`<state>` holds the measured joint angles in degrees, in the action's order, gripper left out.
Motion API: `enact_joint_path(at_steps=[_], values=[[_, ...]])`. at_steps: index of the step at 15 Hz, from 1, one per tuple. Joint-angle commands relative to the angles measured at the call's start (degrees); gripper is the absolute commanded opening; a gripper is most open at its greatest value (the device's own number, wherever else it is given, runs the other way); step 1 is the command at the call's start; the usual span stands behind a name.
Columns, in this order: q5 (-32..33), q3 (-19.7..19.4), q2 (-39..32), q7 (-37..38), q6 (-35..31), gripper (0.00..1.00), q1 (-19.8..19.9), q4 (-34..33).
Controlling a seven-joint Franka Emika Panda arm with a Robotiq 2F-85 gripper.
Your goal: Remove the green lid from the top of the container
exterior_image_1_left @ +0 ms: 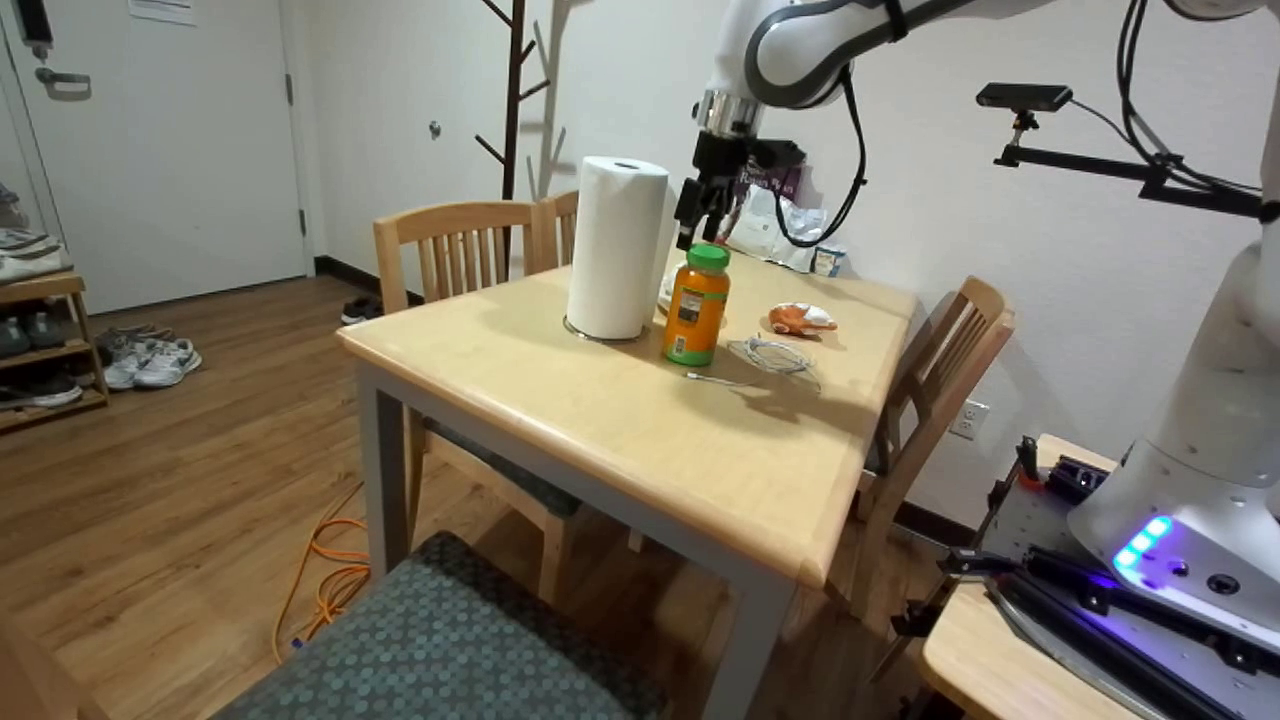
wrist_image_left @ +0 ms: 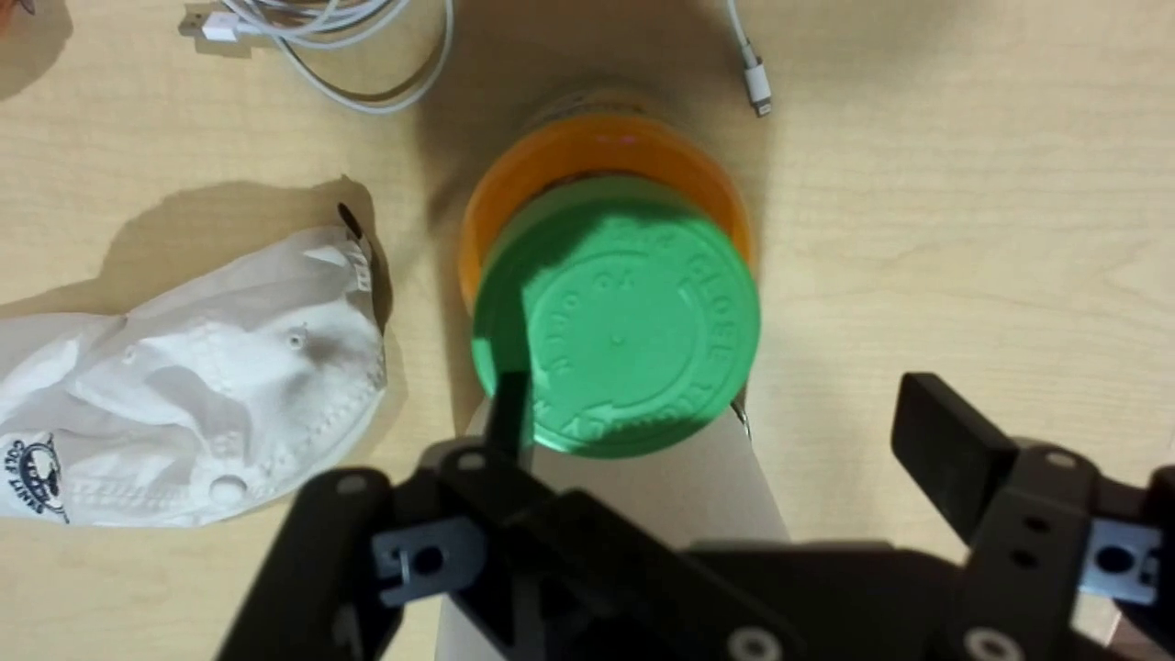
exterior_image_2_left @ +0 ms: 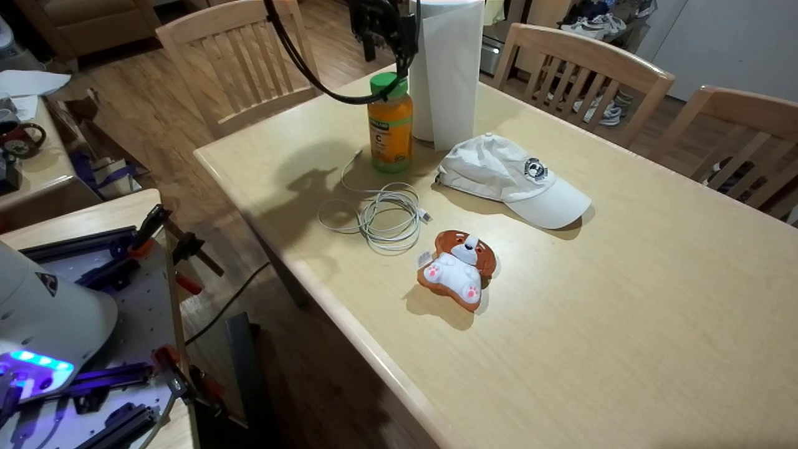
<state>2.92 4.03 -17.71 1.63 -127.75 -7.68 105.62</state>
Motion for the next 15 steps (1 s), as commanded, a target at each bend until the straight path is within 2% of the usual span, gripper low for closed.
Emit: enact_joint_path(at_steps=[1, 11, 12, 15], values=[[1.0, -0.2, 0.7, 1.2, 1.5, 1.0, 0.1, -0.6], [0.3, -1.6, 0.4, 2.4, 3.5, 1.0, 0.8, -0.4], [0.0, -1.6, 0.3, 2.2, 3.6, 0.81, 0.9, -0.4], [-0.2, -1.6, 0.0, 2.1, 4.0, 0.6, 1.0, -0.5]])
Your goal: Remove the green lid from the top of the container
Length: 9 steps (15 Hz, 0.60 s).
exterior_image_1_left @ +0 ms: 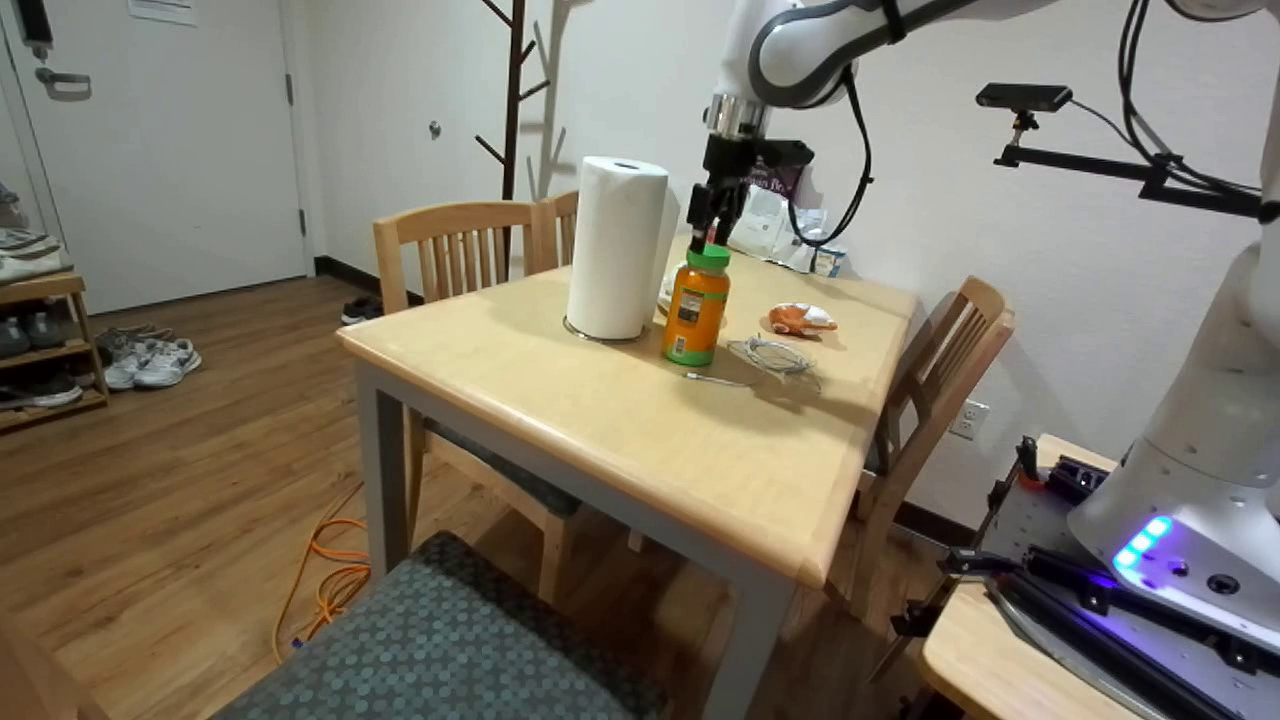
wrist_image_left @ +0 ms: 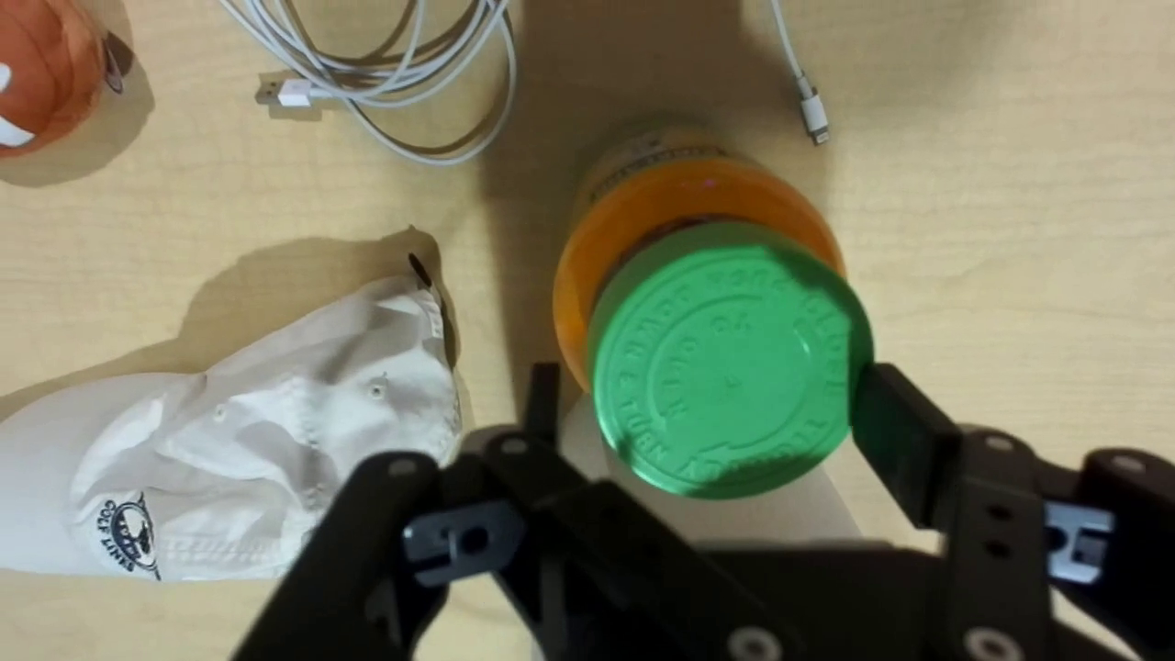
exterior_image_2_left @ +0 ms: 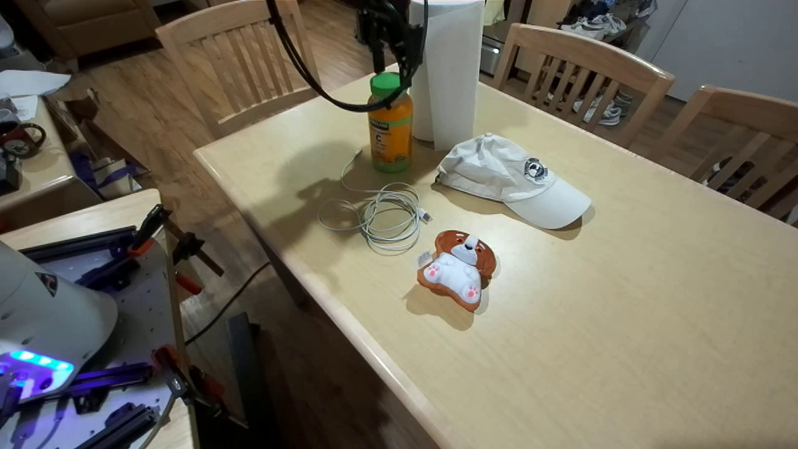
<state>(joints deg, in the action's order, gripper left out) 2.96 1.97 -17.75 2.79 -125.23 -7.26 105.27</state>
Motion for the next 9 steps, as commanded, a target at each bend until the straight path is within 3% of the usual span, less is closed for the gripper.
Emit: enact_joint_path(at_steps=[1, 2, 4, 9], values=[[-0.3, 0.5, -0.1, 0.9, 1.7, 0.79, 0.6, -0.1], [-0.4, 0.6, -0.1, 0.9, 1.8, 0.9, 0.6, -0.1], [-0.4, 0.6, -0.2, 1.0, 1.9, 0.99, 0.6, -0.1], [-0.4, 0.5, -0.4, 1.0, 2.5, 1.0, 0.6, 0.0]])
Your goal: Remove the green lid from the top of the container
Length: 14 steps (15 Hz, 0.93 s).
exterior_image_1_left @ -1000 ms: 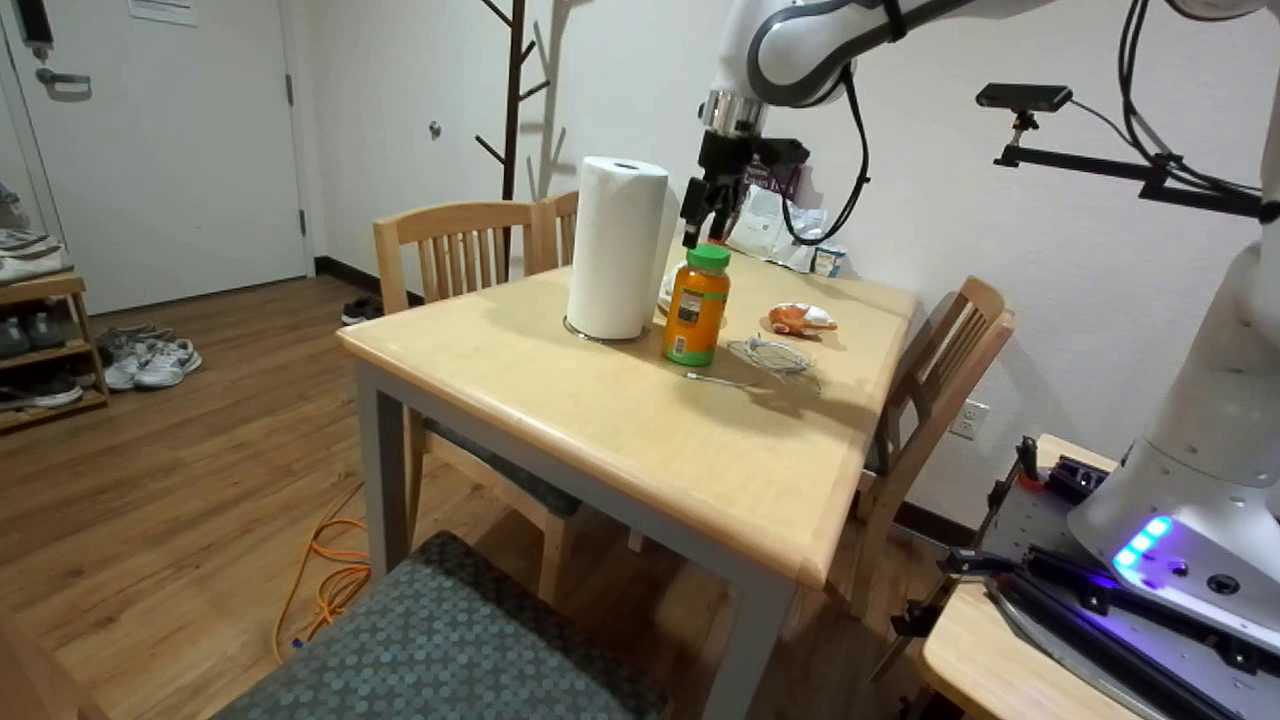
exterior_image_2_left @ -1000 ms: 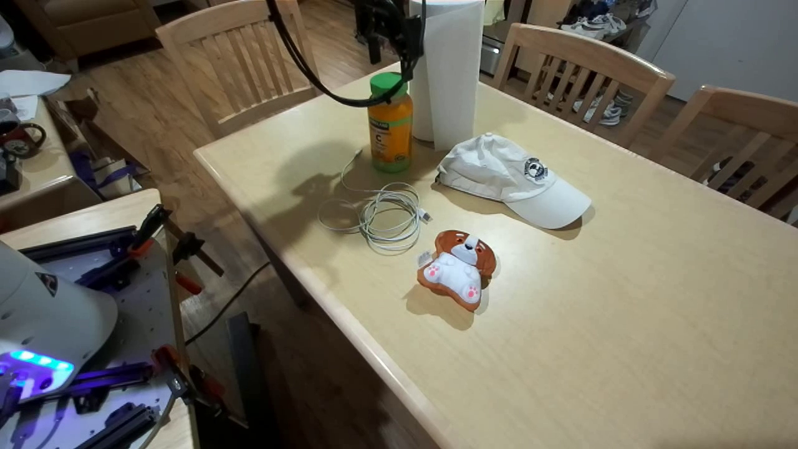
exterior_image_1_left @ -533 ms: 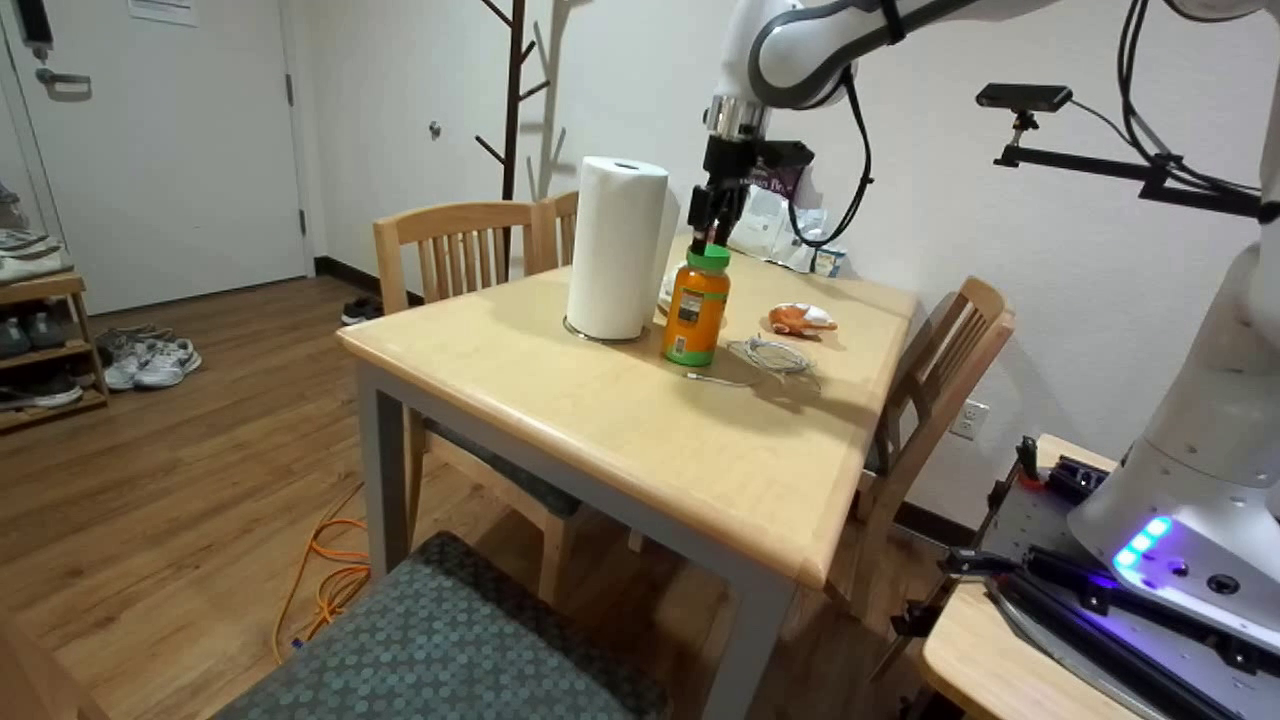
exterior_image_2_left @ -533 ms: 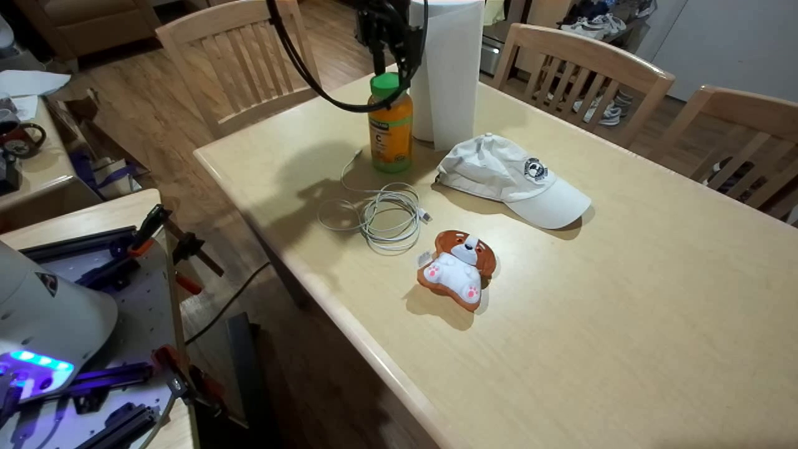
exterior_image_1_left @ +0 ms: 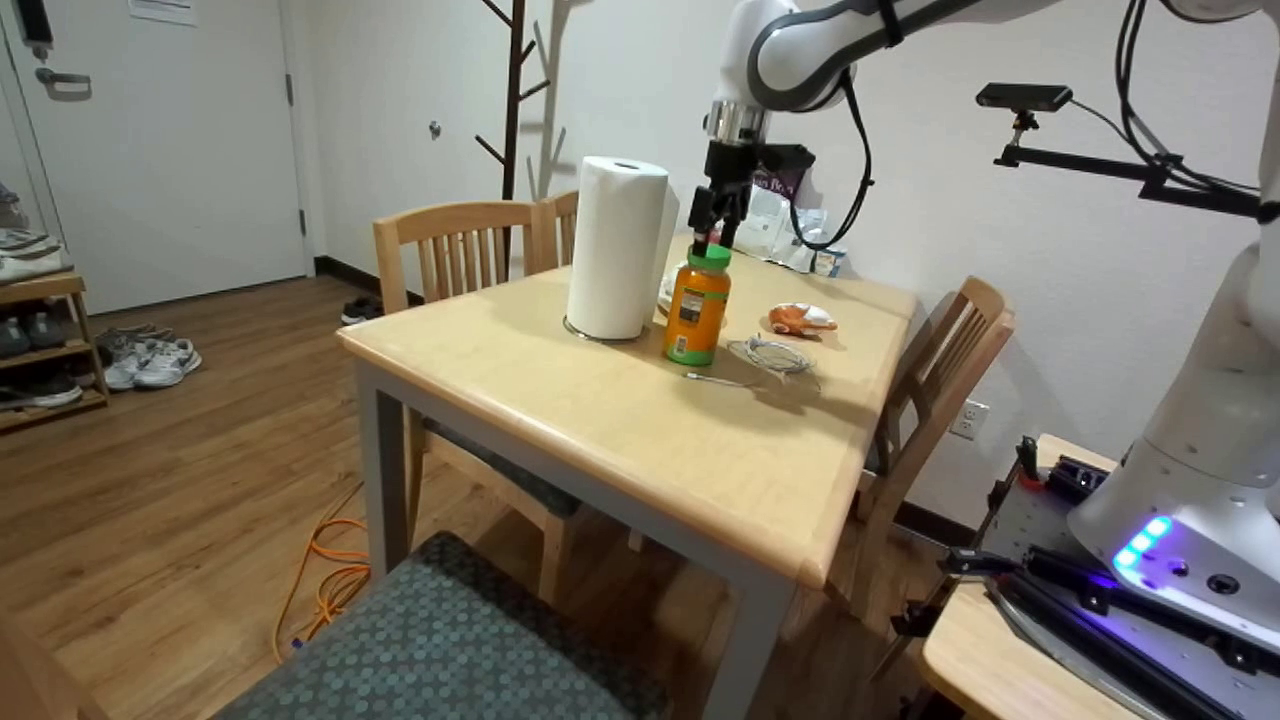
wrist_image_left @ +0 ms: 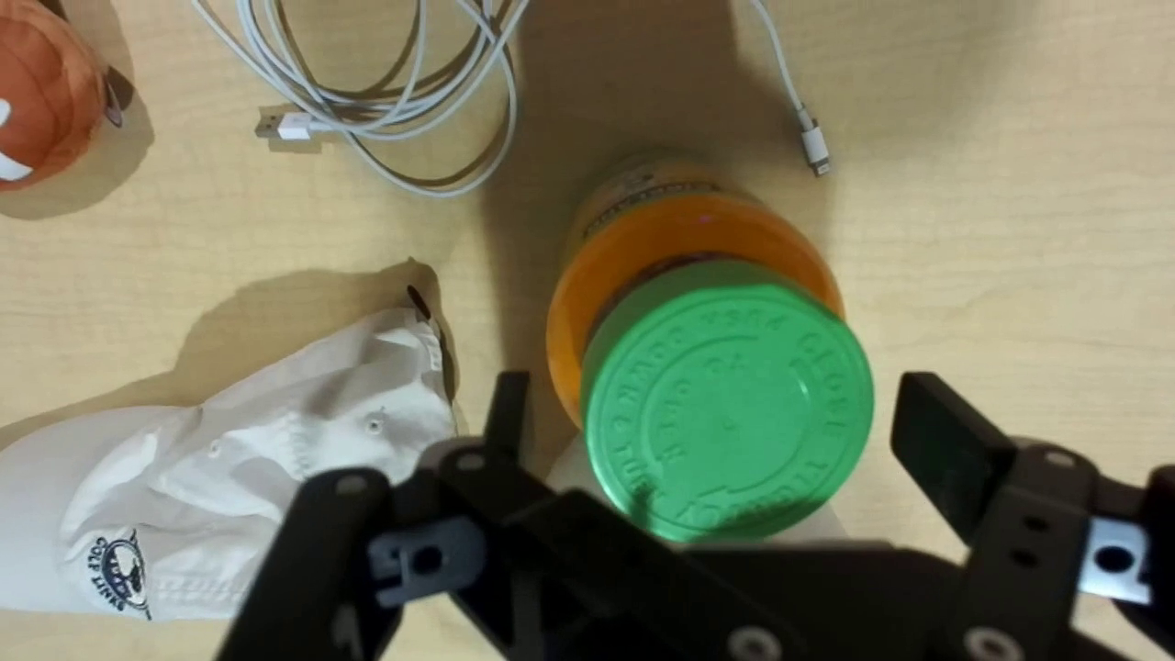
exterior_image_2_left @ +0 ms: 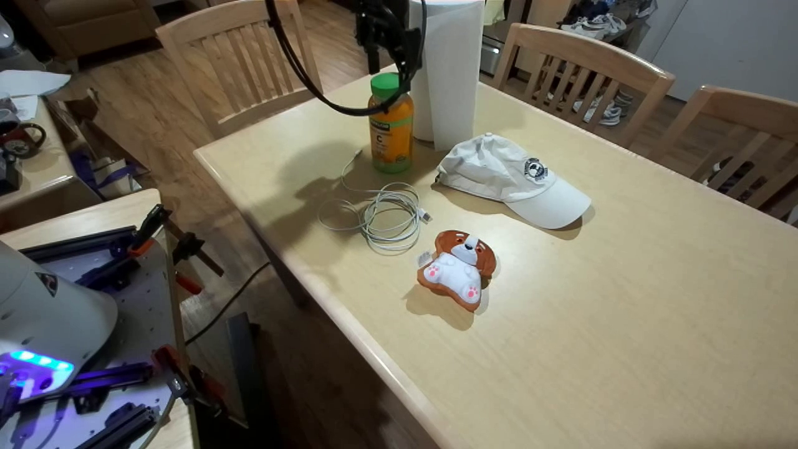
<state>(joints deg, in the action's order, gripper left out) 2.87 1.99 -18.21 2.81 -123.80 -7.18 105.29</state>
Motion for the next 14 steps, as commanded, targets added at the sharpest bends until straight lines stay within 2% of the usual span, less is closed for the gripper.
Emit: enact_joint_path(at_steps=[1, 3, 4, 5, 8, 14], values=[[-0.3, 0.5, 0.0, 0.9, 1.2, 1.0, 0.6, 0.0], [-0.1, 0.5, 0.0, 1.0, 1.2, 1.0, 0.5, 0.1], [0.1, 0.5, 0.0, 1.1, 1.2, 0.75, 0.4, 0.1], [0.1, 0.5, 0.0, 1.1, 1.1, 0.74, 0.4, 0.2], [0.2, 0.5, 0.0, 1.1, 1.2, 0.53, 0.4, 0.2], [2.0, 0.3, 1.1, 2.7, 2.7, 0.51, -0.6, -0.7]])
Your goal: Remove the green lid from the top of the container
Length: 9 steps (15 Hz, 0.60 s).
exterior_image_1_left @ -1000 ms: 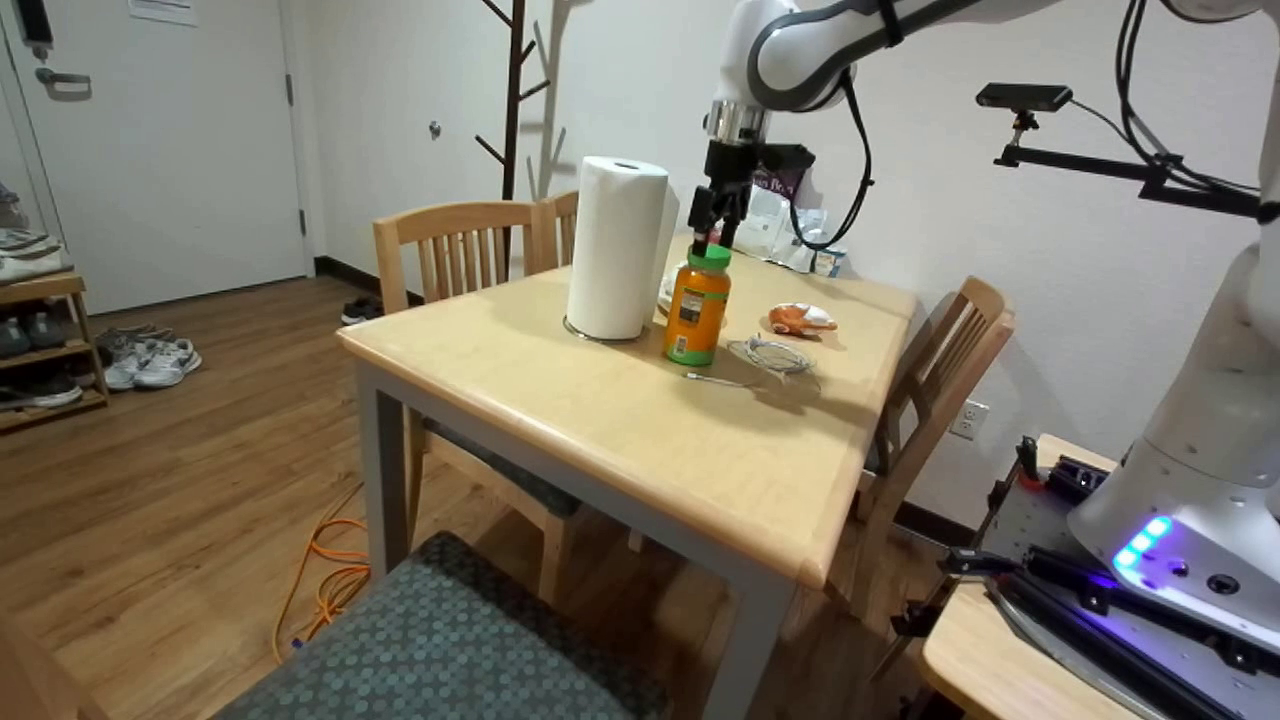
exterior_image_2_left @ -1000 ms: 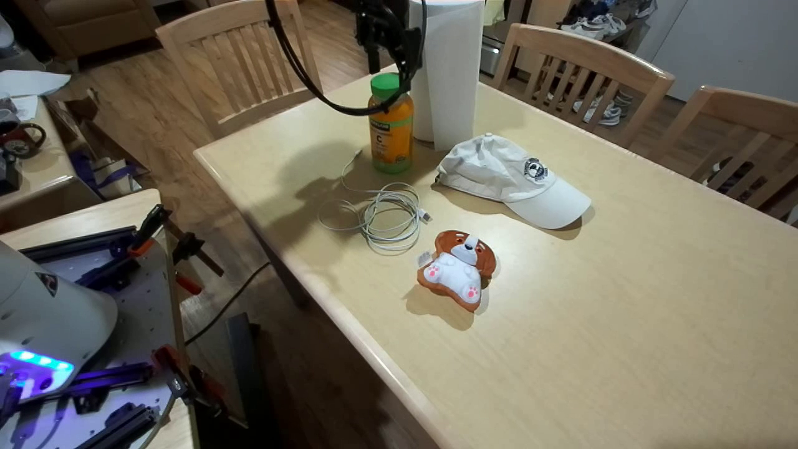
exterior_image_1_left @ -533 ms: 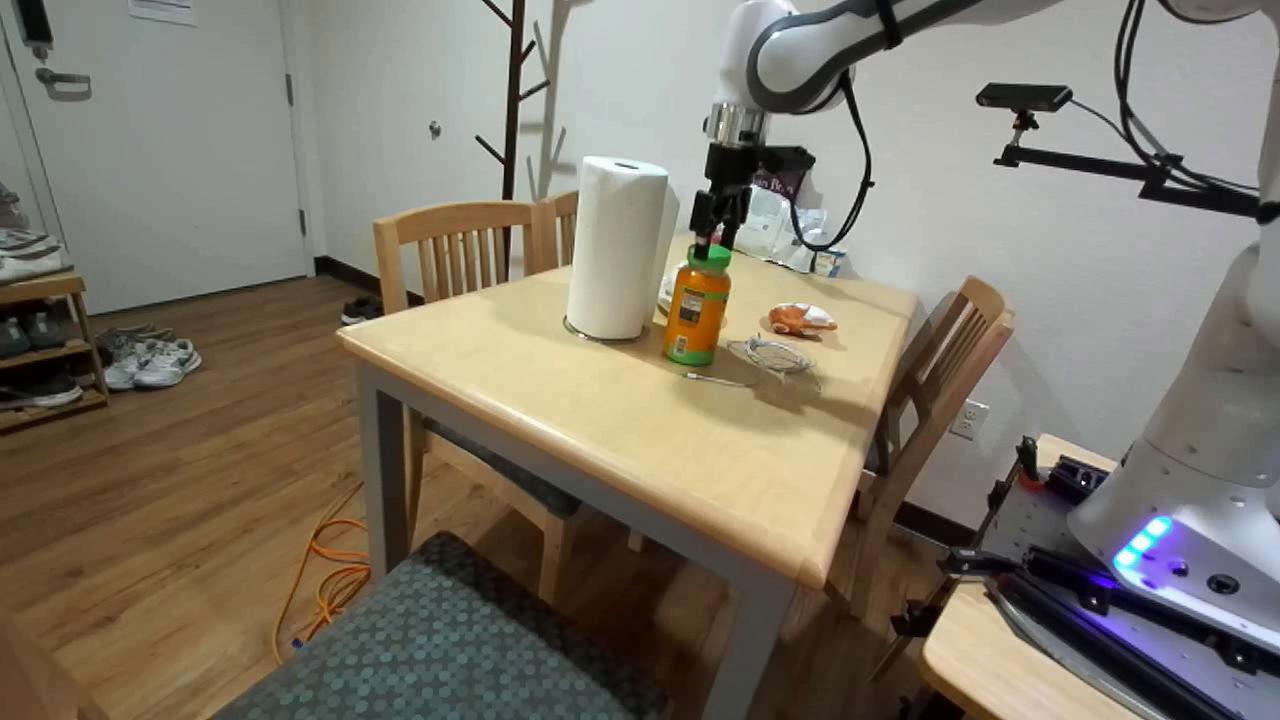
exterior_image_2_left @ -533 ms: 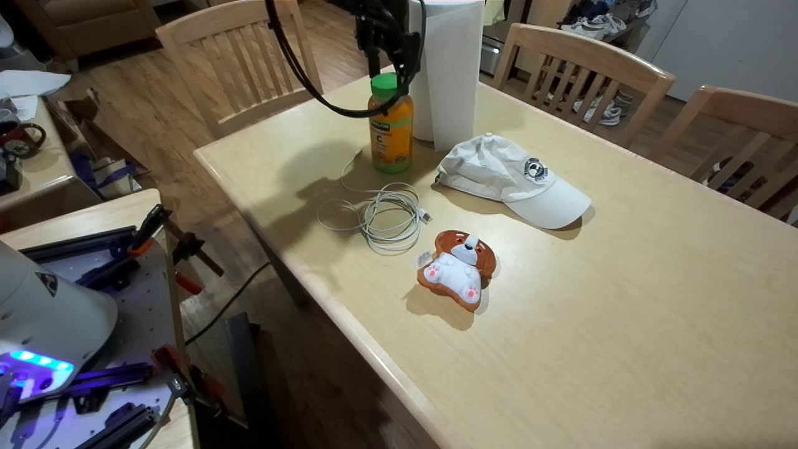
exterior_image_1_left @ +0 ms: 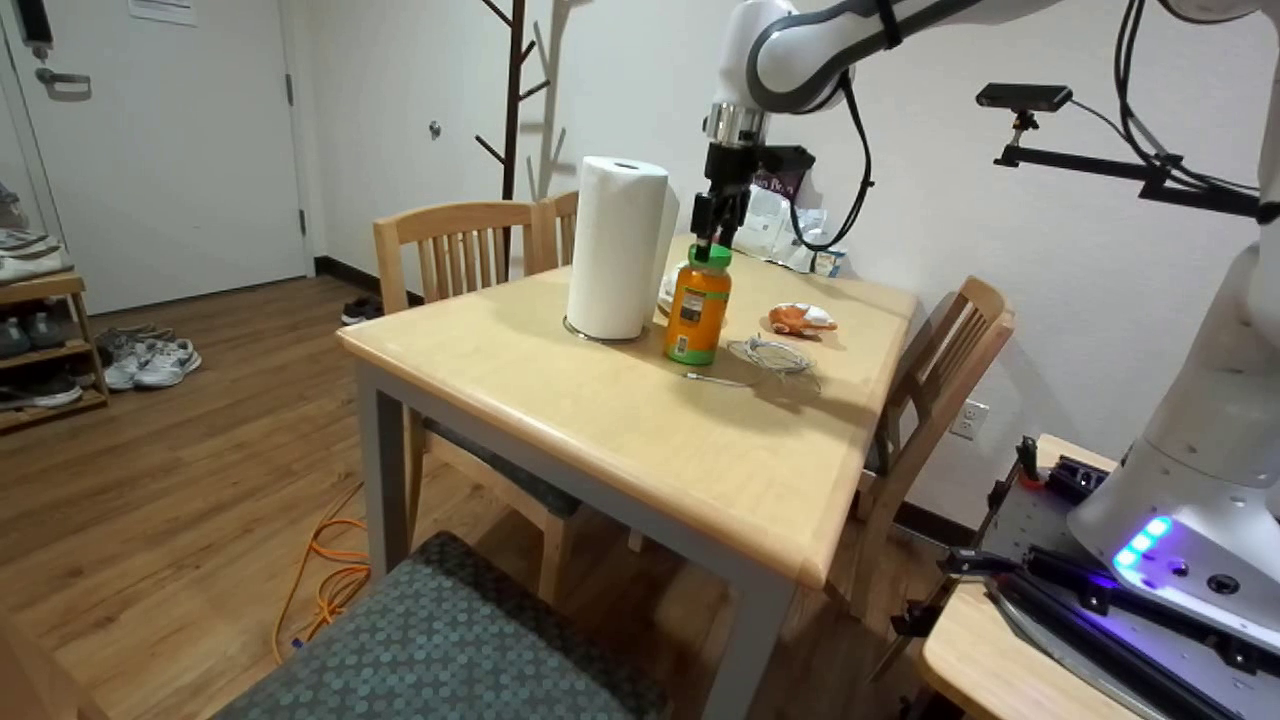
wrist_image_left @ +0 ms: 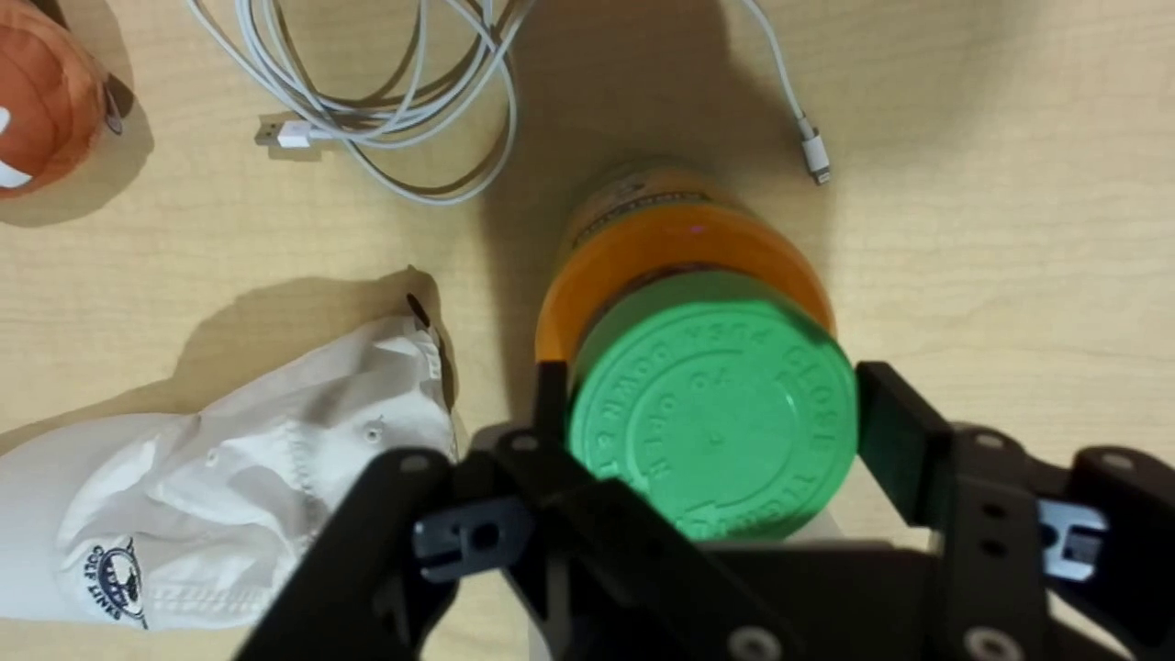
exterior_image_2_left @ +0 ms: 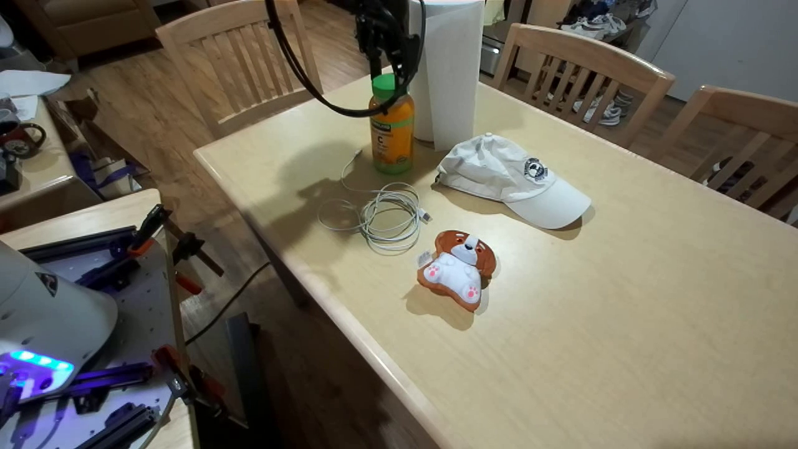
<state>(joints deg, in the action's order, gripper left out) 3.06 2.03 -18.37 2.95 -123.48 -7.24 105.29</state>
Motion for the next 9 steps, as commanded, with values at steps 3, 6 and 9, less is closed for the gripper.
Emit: enact_joint_path(at_steps=[3, 6, 9], values=[[2.3, 1.0, 2.9, 3.0, 3.2, 0.51, -1.6, -1.1], [1.8, 2.3, 4.6, 3.1, 4.7, 0.51, -2.8, -1.3], [0.8, 4.0, 4.3, 2.8, 5.9, 0.51, -3.8, -1.0]])
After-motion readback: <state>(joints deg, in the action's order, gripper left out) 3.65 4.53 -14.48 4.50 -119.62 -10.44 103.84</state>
